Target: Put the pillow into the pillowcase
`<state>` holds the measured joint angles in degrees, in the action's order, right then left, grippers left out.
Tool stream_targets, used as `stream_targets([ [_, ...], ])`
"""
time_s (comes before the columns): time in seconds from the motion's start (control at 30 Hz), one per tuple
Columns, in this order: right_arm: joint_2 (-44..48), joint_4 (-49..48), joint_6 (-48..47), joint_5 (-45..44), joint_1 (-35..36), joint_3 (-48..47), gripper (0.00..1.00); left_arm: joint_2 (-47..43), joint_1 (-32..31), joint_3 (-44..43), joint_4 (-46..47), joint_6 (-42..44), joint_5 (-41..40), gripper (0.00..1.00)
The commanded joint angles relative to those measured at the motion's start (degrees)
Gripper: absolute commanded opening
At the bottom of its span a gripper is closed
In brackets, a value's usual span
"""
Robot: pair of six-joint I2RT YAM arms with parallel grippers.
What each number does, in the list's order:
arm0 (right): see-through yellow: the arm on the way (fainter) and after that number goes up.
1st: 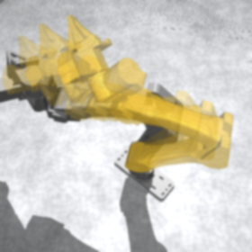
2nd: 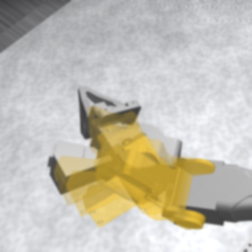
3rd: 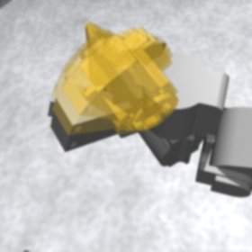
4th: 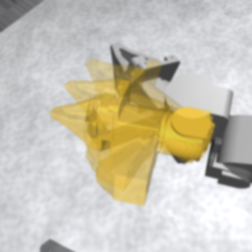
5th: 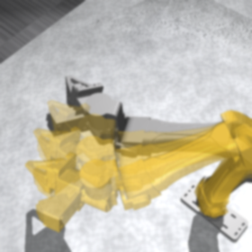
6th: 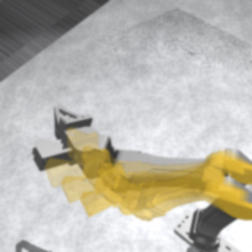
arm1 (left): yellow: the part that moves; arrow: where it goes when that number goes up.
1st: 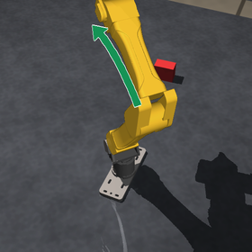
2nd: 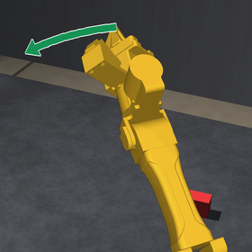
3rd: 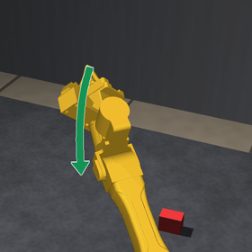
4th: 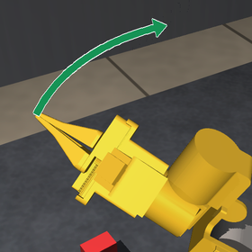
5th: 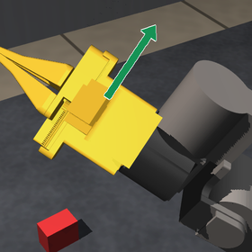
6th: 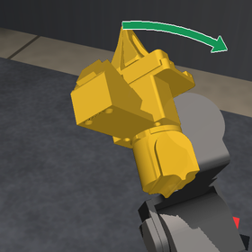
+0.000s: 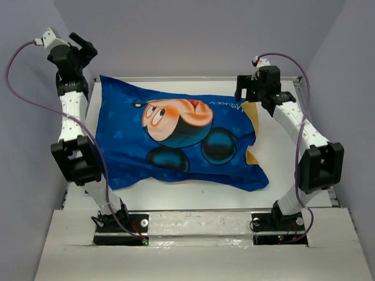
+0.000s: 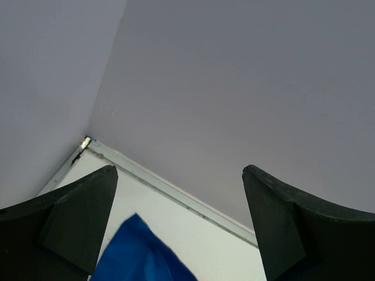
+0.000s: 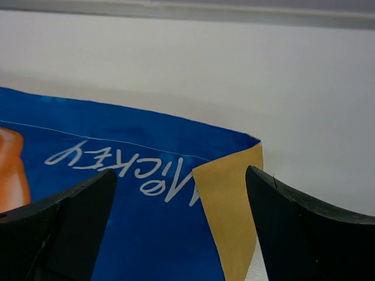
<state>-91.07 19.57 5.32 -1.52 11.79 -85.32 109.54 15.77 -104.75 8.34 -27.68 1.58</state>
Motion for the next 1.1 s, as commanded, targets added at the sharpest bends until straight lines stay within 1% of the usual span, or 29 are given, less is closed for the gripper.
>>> stream_targets([
  [0.0,-8.9,2.8,-2.1,-2.1,-1.1,1.9,0.99,-14.3,-3.1,10.6,6.5,1.8,4.3,0.99],
  [0.07,-12.4,4.2,-2.9,-6.3,-1.1,-0.1,1.0,-21.8,-5.4,20.6,9.7,-2.7,6.4,0.99],
  [0.1,-13.5,5.0,-2.8,-6.3,-1.1,-1.1,1.0,-23.6,-6.3,22.7,9.7,-3.7,6.4,0.99],
  [0.13,-14.4,5.3,-2.3,-9.0,-2.9,-1.7,0.99,-25.7,-7.1,25.3,10.3,-4.6,7.1,0.99],
  [0.17,-15.4,5.7,-1.5,-9.0,-4.0,-3.0,0.98,-30.0,-8.3,30.5,12.3,-5.2,7.8,0.99],
  [0.2,-15.4,6.0,-0.7,-8.9,-4.9,-3.4,0.97,-32.1,-10.2,32.3,12.1,-5.3,8.3,0.99],
  [0.27,-13.9,5.7,2.9,-14.6,-7.4,-3.7,0.85,-36.8,-12.0,36.0,12.0,-5.0,8.1,0.99],
  [0.3,-10.8,5.7,3.6,-16.2,-8.0,-3.5,0.8,-41.5,-12.9,38.4,10.1,-4.1,7.9,0.99],
  [0.33,-8.8,5.1,4.1,-17.7,-8.0,-3.4,0.74,-43.9,-14.0,39.0,8.5,-2.0,6.4,0.99],
  [0.4,-4.6,3.5,4.3,-17.8,-8.0,-2.9,0.69,-48.5,-14.7,40.4,5.8,0.2,5.2,0.99],
  [0.43,-0.8,3.4,4.3,-17.4,-8.0,-2.8,0.67,-52.9,-15.1,41.3,2.9,1.5,5.0,0.99],
  [0.47,1.0,3.5,4.2,-16.4,-8.0,-2.9,0.65,-56.9,-15.3,41.3,0.8,3.6,4.2,0.99],
  [0.5,3.1,3.5,4.2,-13.9,-8.0,-2.7,0.66,-57.0,-15.3,41.3,-1.0,4.6,4.5,0.99],
  [0.53,8.0,3.2,4.9,-6.1,-8.0,-1.0,0.7,-61.0,-15.3,41.7,-3.3,5.3,6.1,0.99],
  [0.57,10.9,2.1,5.8,-2.3,-8.0,0.6,0.72,-62.9,-15.4,42.0,-4.0,6.1,7.5,0.99],
  [0.6,14.1,-1.4,8.5,5.9,-8.0,2.6,0.74,-66.3,-15.4,41.8,-5.9,7.2,8.9,0.99],
  [0.63,17.5,-3.9,9.6,6.0,-8.0,5.0,0.75,-67.9,-15.4,41.4,-6.9,7.6,10.6,0.99],
  [0.67,20.9,-6.3,10.8,12.4,-8.0,7.2,0.99,-69.3,-15.4,40.9,-7.9,7.6,12.5,0.99],
  [0.7,27.1,-9.4,12.8,15.5,-8.0,10.4,1.0,-71.5,-15.4,39.5,-8.2,7.3,15.3,0.99],
  [0.73,29.8,-9.9,13.5,15.5,-8.0,11.0,1.0,-72.4,-15.4,38.6,-8.3,7.2,15.4,0.99],
  [0.77,32.3,-9.8,13.9,17.3,-8.0,11.1,1.0,-73.2,-15.3,37.5,-9.9,7.1,17.4,0.99],
  [0.8,37.5,-9.7,14.1,18.0,-8.0,11.1,1.0,-73.8,-15.4,36.4,-10.5,7.1,18.2,0.99],
  [0.87,42.5,-10.3,14.5,18.5,-8.0,12.1,1.0,-75.3,-15.4,33.5,-12.5,7.6,19.2,0.99],
  [0.9,47.1,-10.8,15.2,18.3,-8.0,12.7,1.0,-76.7,-15.5,33.0,-12.7,7.6,19.3,0.99],
  [0.93,49.0,-10.8,15.4,17.8,-8.0,13.9,1.0,-77.5,-17.3,32.8,-13.0,7.7,19.5,0.99],
  [1.07,55.4,-11.2,16.4,17.7,-8.0,18.3,1.0,-80.4,-20.2,33.2,-14.7,9.1,19.7,0.99],
])
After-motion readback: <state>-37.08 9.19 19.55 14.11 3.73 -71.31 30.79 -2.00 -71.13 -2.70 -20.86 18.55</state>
